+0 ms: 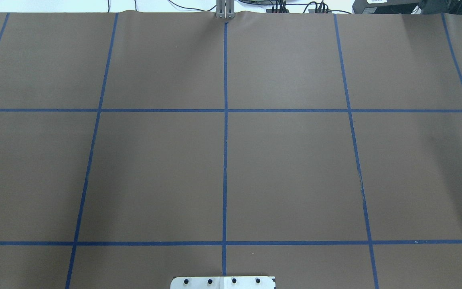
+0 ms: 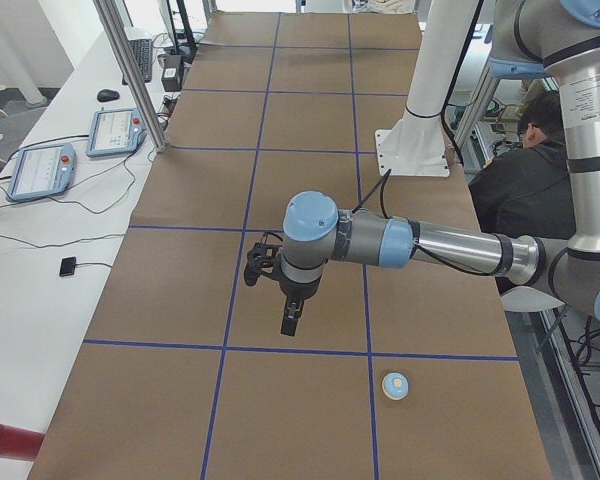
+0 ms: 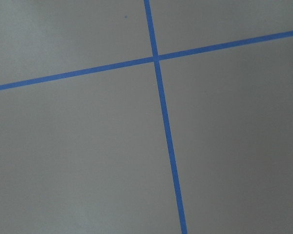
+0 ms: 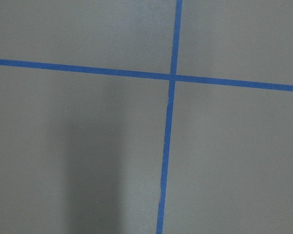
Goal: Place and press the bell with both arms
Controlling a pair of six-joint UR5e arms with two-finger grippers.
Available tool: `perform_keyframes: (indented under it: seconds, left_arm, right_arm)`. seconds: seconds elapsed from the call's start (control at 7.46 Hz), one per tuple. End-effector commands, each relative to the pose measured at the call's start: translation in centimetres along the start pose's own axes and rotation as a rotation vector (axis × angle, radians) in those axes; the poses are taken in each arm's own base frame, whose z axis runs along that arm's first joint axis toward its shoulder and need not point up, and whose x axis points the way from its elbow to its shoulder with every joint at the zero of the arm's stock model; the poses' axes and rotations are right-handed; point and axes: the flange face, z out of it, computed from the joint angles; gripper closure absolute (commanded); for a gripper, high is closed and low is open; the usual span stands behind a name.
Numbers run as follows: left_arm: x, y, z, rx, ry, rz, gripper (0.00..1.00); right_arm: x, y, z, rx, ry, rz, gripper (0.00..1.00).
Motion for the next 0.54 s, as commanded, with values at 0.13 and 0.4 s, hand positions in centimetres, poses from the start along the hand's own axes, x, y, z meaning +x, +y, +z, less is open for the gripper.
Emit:
perform_keyframes:
  seconds: [0.13, 0.4]
  left_arm:
    - [-0.2, -0.5, 0.2, 0.009, -0.001, 0.013, 0.00]
    - [0.3, -0.9, 0.7, 0.038, 0.000, 0.052, 0.00]
  right_arm:
    - [-6.6, -5.5, -0.7, 0.022, -0.036, 0.047, 0.00]
    - [-14.2, -8.7, 0.2, 0.013, -0.049, 0.106, 0.00]
